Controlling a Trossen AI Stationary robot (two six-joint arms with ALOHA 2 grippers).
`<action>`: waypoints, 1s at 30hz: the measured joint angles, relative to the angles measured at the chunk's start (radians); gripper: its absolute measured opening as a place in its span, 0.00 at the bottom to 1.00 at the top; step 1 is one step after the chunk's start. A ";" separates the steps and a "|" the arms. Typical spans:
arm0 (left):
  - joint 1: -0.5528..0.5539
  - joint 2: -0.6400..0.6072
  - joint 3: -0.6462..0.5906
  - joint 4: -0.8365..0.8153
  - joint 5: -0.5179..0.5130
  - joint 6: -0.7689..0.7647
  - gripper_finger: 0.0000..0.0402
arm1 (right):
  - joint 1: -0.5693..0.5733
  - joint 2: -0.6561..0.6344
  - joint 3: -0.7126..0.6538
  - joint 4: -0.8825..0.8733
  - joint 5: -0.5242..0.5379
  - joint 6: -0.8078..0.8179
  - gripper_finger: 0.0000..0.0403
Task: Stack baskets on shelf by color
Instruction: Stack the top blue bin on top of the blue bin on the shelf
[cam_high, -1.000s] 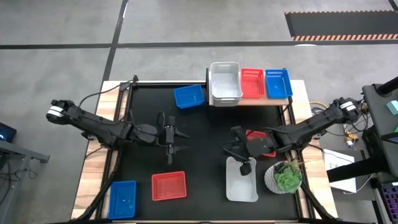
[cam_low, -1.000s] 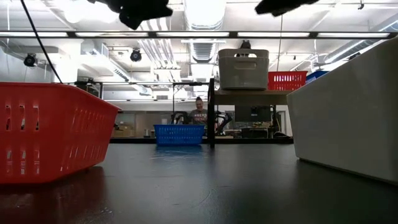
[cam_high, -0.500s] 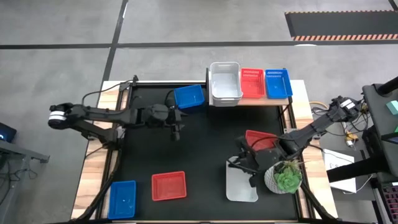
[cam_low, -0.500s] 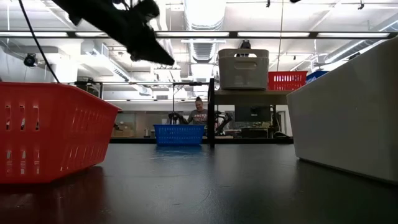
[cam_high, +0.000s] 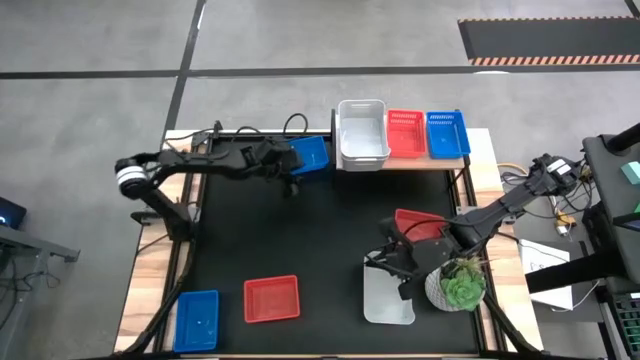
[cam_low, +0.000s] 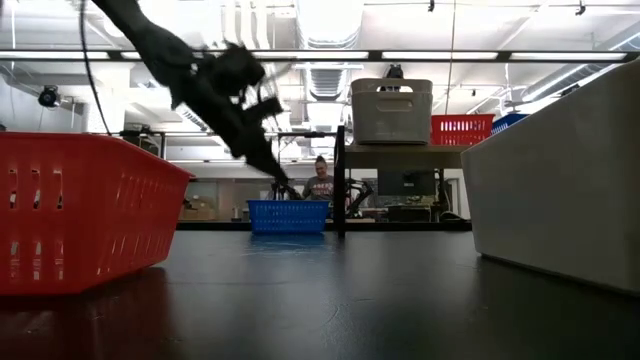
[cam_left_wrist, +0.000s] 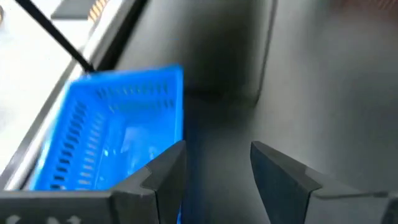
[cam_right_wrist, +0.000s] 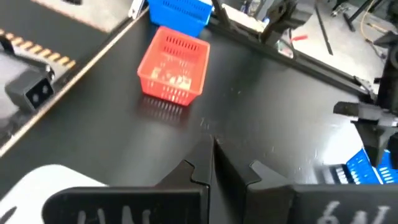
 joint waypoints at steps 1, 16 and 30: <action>0.010 0.022 0.001 0.000 0.000 0.009 0.41 | 0.000 0.000 -0.007 -0.007 0.002 -0.001 0.02; 0.064 0.096 0.026 0.034 -0.002 -0.046 0.41 | 0.000 0.001 -0.020 -0.020 0.007 0.057 0.02; 0.073 0.117 0.017 0.023 -0.003 -0.049 0.07 | 0.000 0.004 -0.020 -0.019 0.007 0.075 0.02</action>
